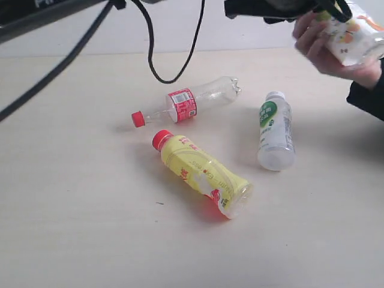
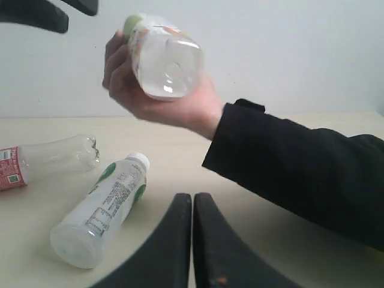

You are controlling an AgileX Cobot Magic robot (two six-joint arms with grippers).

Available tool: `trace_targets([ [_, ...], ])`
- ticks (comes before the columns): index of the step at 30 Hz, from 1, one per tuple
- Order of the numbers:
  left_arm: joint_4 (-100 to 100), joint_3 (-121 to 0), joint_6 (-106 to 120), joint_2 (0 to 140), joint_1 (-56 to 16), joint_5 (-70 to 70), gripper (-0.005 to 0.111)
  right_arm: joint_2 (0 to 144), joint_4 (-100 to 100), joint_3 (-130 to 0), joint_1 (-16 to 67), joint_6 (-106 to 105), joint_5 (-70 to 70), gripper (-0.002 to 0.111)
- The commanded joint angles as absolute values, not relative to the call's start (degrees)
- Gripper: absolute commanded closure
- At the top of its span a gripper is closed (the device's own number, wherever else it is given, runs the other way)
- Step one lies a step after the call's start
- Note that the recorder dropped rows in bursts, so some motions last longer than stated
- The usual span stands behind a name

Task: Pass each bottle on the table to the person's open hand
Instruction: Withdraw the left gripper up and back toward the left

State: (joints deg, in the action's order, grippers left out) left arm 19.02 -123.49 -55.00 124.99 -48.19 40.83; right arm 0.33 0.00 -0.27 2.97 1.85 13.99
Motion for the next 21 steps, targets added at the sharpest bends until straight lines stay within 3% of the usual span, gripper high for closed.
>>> trace_targets([
  [1,18.04,-123.33,-51.0,119.39,-48.09,45.18,0.107,0.0,0.0,0.0,2.66,1.61,13.41,0.106],
  [14,24.44,-121.14,-30.62,107.95,-52.2,68.6,0.107,0.0,0.0,0.0,2.66,1.61,13.62,0.106],
  [18,29.47,-103.26,-34.65,98.71,-52.81,65.67,0.107,0.0,0.0,0.0,2.66,1.61,13.62,0.106],
  [20,30.88,-87.82,-38.12,90.71,-52.51,56.28,0.107,0.0,0.0,0.0,2.66,1.61,13.62,0.106],
  [21,32.47,-73.79,-41.8,82.62,-52.65,41.23,0.107,0.0,0.0,0.0,2.66,1.61,13.62,0.106],
])
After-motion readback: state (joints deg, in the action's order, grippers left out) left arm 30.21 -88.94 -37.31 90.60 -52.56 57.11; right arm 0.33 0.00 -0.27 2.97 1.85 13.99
